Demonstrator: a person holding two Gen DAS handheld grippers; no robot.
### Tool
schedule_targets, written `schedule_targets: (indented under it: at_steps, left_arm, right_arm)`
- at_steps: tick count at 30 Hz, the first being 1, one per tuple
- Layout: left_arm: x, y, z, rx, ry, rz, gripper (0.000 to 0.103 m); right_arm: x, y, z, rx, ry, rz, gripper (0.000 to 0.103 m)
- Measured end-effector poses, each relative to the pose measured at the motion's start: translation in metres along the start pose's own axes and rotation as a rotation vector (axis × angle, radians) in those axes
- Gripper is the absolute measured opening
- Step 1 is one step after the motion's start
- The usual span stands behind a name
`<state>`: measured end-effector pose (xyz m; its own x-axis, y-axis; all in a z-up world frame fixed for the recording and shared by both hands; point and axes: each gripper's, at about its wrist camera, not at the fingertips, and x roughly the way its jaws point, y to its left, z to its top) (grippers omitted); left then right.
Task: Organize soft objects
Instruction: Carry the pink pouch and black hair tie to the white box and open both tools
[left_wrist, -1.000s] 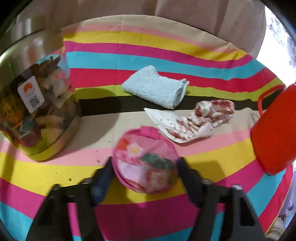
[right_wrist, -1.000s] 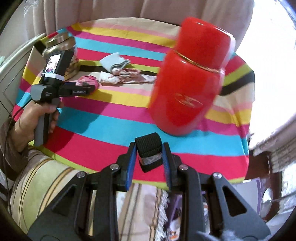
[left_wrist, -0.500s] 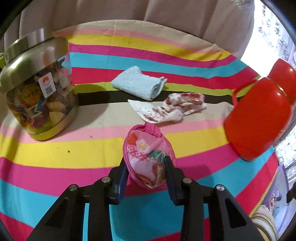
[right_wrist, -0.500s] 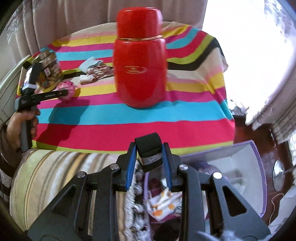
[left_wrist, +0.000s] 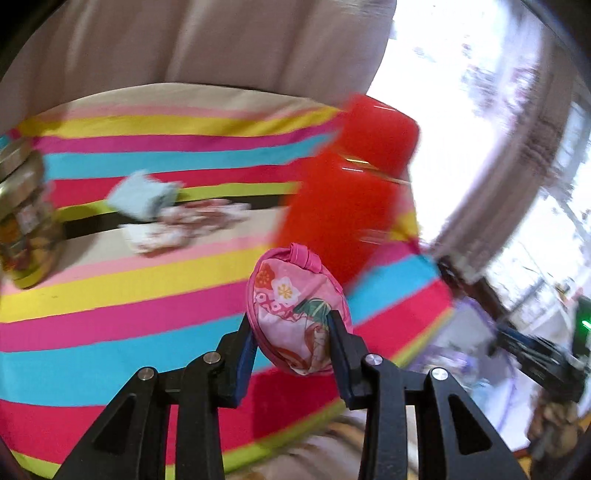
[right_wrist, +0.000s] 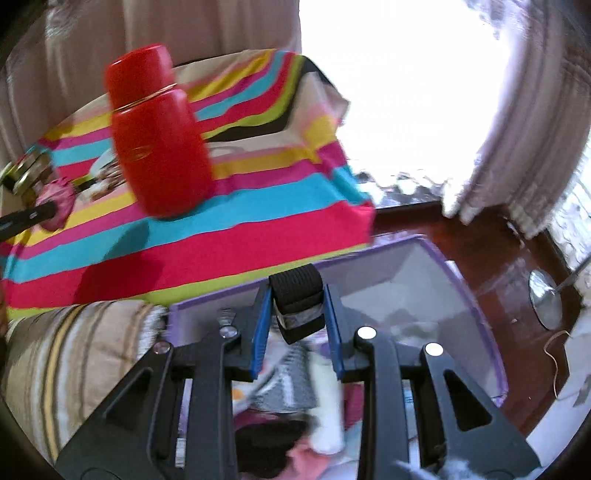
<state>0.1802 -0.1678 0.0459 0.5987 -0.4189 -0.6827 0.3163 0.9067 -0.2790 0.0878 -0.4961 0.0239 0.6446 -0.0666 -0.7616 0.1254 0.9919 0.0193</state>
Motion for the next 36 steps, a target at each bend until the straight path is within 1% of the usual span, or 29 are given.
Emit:
schedule_targets:
  at_steps: [4,8,14,17,20,22,24,25,26,27,29,36]
  left_arm:
    - [0.006,-0.052,-0.005,0.062,0.035,-0.093,0.038]
    - [0.023,-0.102,-0.013,0.133,0.089,-0.164,0.038]
    - [0.044,-0.157,-0.019,0.223,0.141,-0.219,0.038]
    - [0.052,-0.177,-0.02,0.25,0.156,-0.253,0.039]
    - [0.061,-0.2,-0.023,0.274,0.175,-0.287,0.04]
    - [0.065,-0.212,-0.024,0.291,0.19,-0.319,0.045]
    - [0.068,-0.226,-0.027,0.313,0.203,-0.325,0.052]
    - [0.07,-0.229,-0.028,0.321,0.204,-0.322,0.059]
    - [0.071,-0.231,-0.029,0.325,0.203,-0.321,0.062]
    - [0.071,-0.232,-0.03,0.326,0.202,-0.319,0.063]
    - [0.071,-0.23,-0.031,0.32,0.208,-0.318,0.064]
    - [0.068,-0.217,-0.027,0.281,0.198,-0.312,0.064]
  right_arm:
    - [-0.002,-0.025,0.002,0.035,-0.018,-0.043,0.032]
    - [-0.002,-0.044,0.003,0.063,-0.032,-0.074,0.032]
    - [-0.001,-0.072,0.002,0.112,-0.04,-0.109,0.032]
    - [0.0,-0.082,0.0,0.124,-0.044,-0.136,0.032]
    - [0.001,-0.09,-0.002,0.142,-0.039,-0.137,0.033]
    - [0.003,-0.094,-0.003,0.144,-0.034,-0.143,0.034]
    - [0.004,-0.096,-0.005,0.146,-0.029,-0.153,0.044]
    - [0.004,-0.097,-0.005,0.148,-0.031,-0.155,0.053]
    - [0.003,-0.099,-0.005,0.151,-0.035,-0.157,0.06]
    - [0.003,-0.099,-0.006,0.152,-0.038,-0.158,0.063]
    - [0.003,-0.1,-0.006,0.148,-0.039,-0.165,0.066]
    - [0.0,-0.092,-0.004,0.129,-0.032,-0.155,0.068]
